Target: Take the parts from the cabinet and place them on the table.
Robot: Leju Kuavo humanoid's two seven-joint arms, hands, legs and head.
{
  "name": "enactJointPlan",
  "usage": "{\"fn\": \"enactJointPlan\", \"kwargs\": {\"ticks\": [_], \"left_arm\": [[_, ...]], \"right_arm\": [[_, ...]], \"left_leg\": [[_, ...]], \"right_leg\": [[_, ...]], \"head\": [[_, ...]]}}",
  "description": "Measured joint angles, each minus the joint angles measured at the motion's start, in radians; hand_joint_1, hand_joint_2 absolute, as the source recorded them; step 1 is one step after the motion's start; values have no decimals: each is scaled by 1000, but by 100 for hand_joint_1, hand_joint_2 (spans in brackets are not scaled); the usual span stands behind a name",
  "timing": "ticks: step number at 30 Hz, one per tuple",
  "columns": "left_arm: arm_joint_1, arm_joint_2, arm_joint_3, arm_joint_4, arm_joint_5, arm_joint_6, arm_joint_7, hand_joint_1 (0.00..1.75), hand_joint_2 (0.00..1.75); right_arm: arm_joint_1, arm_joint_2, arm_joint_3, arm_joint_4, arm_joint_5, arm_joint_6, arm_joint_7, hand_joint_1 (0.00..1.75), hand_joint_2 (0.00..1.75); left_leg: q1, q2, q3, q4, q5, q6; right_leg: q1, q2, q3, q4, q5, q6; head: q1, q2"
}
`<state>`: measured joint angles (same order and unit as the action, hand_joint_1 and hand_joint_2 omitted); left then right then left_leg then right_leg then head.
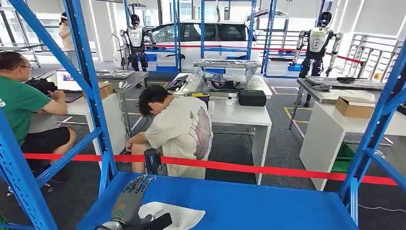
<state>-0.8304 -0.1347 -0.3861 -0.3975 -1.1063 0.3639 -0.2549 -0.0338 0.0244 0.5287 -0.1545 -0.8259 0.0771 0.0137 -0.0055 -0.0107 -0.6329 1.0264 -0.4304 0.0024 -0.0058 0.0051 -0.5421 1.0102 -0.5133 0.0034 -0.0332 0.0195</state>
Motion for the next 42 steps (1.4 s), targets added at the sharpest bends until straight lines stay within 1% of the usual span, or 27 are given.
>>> {"fn": "enactJointPlan", "kwargs": {"ticks": [3,5,6,7,9,10,11,13,18,25,28,32,35,38,42], "left_arm": [[19,-11,-4,0,13,-22,-34,0,175],[34,-19,-12,2,18,-14,-51,0,175],[40,-25,-16,4,18,5,-54,0,175],[44,-28,-21,5,18,40,-55,0,175],[48,-34,-40,5,20,133,-56,0,175],[48,-35,-50,3,29,161,-62,0,175],[48,-38,-58,1,41,174,-70,0,175],[50,-45,-72,-5,58,176,-86,0,175],[63,-61,-98,-18,69,171,-103,0,175],[71,-67,-115,-20,73,167,-111,0,175],[74,-69,-127,-18,81,145,-108,0,175],[78,-69,-140,-7,110,92,-95,0,175],[78,-66,-143,5,130,53,-74,0,175],[84,-61,-150,25,140,12,-11,0,175],[88,-55,-153,39,143,-16,35,0,175]], "right_arm": [[0,0,2,0,0,0,0,0,0],[0,0,3,0,-1,0,0,0,0],[0,0,3,0,-2,0,1,0,0],[0,0,3,0,-4,0,3,0,0],[1,0,5,0,-9,0,2,0,0],[1,0,5,0,-11,0,0,0,0],[1,0,6,0,-12,0,-1,0,0],[1,0,9,0,-13,0,-1,0,0],[1,0,10,0,-13,0,-1,0,0],[1,0,12,0,-11,0,-1,0,0],[0,0,16,0,-8,0,-1,0,0],[0,0,19,0,-5,0,0,0,0],[0,0,20,0,-4,0,3,0,0],[1,0,23,0,-4,0,3,0,0],[0,0,27,0,-3,0,4,0,0]], "left_leg": [[0,0,0,0,0,0],[0,0,0,0,0,0],[0,0,0,0,0,0],[0,0,0,0,0,0],[0,0,0,0,0,0],[0,0,0,0,0,0],[0,0,0,0,0,0],[0,0,0,0,0,0],[0,0,0,0,0,0],[0,0,0,0,0,0],[0,0,0,0,0,0],[0,0,0,0,0,0],[0,0,0,-1,0,0],[0,0,0,-1,0,0],[0,0,0,-1,0,0]], "right_leg": [[0,0,0,0,0,0],[0,0,0,0,0,0],[0,0,0,0,0,0],[0,0,0,0,0,0],[0,0,0,0,0,0],[0,0,0,0,0,0],[0,0,0,0,0,0],[0,0,0,0,0,0],[0,0,0,0,0,0],[0,0,0,0,0,0],[0,0,0,0,0,0],[0,0,0,0,0,0],[0,0,0,0,0,0],[0,0,0,0,0,0],[0,0,0,0,-1,0]], "head": [[0,0],[0,0],[0,0],[0,0],[0,0],[0,0],[0,0],[0,0],[0,0],[0,0],[0,0],[0,0],[0,0],[0,0],[0,0]]}}
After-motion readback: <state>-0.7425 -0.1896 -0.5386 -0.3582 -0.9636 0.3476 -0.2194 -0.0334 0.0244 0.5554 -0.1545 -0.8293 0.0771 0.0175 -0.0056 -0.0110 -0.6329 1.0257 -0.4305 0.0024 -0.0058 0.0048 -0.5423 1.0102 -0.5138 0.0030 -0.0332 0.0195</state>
